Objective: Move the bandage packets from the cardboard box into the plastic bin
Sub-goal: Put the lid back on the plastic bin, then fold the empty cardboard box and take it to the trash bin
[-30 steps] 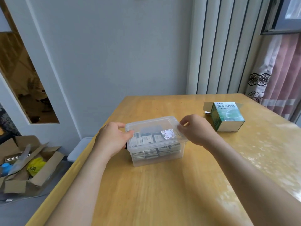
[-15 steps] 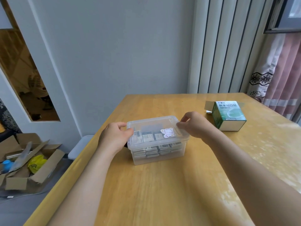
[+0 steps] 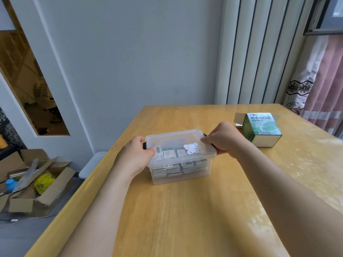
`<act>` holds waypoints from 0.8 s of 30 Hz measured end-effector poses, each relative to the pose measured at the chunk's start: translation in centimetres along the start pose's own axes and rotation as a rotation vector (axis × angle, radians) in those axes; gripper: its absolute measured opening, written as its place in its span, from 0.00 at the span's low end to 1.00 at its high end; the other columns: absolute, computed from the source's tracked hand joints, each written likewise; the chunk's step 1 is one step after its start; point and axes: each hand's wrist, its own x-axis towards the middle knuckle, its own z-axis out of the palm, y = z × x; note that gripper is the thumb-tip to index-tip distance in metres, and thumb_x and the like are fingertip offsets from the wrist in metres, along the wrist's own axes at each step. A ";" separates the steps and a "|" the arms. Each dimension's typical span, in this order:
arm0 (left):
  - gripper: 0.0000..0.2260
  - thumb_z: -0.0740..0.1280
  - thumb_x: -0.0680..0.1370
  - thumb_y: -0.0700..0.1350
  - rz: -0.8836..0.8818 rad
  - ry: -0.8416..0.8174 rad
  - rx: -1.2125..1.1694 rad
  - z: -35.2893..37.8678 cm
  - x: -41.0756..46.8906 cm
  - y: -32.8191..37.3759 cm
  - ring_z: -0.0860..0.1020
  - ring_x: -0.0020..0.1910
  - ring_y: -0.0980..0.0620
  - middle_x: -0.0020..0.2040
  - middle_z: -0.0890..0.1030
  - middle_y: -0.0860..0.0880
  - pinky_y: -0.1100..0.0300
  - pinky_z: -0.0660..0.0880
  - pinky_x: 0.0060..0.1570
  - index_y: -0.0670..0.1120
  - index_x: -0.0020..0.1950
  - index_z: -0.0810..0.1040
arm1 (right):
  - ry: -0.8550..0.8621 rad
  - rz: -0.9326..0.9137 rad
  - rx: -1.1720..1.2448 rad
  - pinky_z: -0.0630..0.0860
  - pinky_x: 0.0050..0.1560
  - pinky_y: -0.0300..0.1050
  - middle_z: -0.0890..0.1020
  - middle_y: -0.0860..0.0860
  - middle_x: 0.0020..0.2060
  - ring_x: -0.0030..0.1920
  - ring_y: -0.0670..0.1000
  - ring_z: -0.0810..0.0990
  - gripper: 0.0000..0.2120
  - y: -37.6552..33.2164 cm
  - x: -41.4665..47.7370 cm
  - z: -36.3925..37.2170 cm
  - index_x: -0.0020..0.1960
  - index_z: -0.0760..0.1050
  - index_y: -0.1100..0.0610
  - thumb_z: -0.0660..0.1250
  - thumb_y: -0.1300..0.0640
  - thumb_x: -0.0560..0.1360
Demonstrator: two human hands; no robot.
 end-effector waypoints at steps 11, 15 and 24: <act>0.10 0.57 0.75 0.38 0.201 0.084 0.703 0.6 -1.4 3.3 0.74 0.45 0.40 0.49 0.80 0.42 0.55 0.69 0.41 0.41 0.56 0.68 | 0.215 -0.351 -0.851 0.70 0.36 0.45 0.68 0.51 0.32 0.39 0.58 0.73 0.08 -2.2 -2.7 2.9 0.42 0.69 0.58 0.59 0.70 0.73; 0.10 0.57 0.75 0.38 0.178 0.043 0.758 0.3 -2.0 3.6 0.75 0.52 0.41 0.53 0.79 0.45 0.56 0.67 0.42 0.46 0.55 0.72 | 0.206 -0.302 -0.794 0.71 0.36 0.46 0.71 0.52 0.33 0.39 0.57 0.74 0.09 -1.6 -2.5 2.3 0.37 0.65 0.58 0.59 0.66 0.74; 0.20 0.52 0.82 0.58 0.668 -0.109 0.563 5.2 -3.9 5.1 0.62 0.72 0.52 0.73 0.66 0.55 0.53 0.60 0.69 0.55 0.72 0.64 | 0.499 -0.123 -0.507 0.67 0.62 0.59 0.67 0.58 0.69 0.71 0.60 0.60 0.33 3.4 0.1 -3.7 0.71 0.62 0.52 0.63 0.35 0.73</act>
